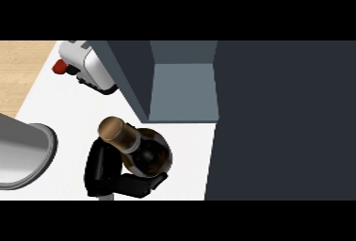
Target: Pick up the wine, place it into the cabinet and close the cabinet
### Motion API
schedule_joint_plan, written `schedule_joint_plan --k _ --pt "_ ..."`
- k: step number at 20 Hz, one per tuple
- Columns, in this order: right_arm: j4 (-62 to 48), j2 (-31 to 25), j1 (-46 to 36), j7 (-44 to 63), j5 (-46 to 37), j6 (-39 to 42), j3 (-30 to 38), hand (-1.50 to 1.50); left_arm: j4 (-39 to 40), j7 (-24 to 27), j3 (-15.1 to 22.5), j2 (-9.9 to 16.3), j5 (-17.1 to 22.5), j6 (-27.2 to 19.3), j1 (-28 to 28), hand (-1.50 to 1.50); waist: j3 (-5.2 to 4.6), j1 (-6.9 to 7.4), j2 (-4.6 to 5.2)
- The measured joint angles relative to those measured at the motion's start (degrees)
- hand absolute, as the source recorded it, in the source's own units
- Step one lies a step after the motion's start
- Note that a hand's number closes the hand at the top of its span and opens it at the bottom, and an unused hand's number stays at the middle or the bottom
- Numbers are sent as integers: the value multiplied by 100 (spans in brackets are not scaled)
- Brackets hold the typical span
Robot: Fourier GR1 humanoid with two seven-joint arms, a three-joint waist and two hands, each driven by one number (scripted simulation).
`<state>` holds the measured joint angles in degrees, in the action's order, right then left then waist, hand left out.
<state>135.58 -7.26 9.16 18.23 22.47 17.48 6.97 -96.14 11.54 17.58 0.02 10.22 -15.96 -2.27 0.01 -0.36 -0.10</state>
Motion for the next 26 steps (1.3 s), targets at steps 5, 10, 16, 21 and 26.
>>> schedule_joint_plan --k 5,10,16,21,26 --pt "-17 -51 -22 -13 39 74 183 -150 347 -359 261 -1 116 -613 826 150 0 -18 4" --pt "-43 -53 -126 22 58 73 210 -150 1063 -165 526 -1 163 -1228 1464 150 -1 -21 8" --pt "-97 -154 -153 -42 153 257 450 -150 1957 -52 663 -1 182 -1799 2249 150 0 -38 11" --pt "-147 -143 -334 53 224 184 481 -150 2806 445 809 -1 527 -2010 2576 150 -3 -38 16" --pt "-143 -169 -455 162 286 128 536 -150 3503 836 843 -1 915 -2109 2912 150 -4 -42 17"
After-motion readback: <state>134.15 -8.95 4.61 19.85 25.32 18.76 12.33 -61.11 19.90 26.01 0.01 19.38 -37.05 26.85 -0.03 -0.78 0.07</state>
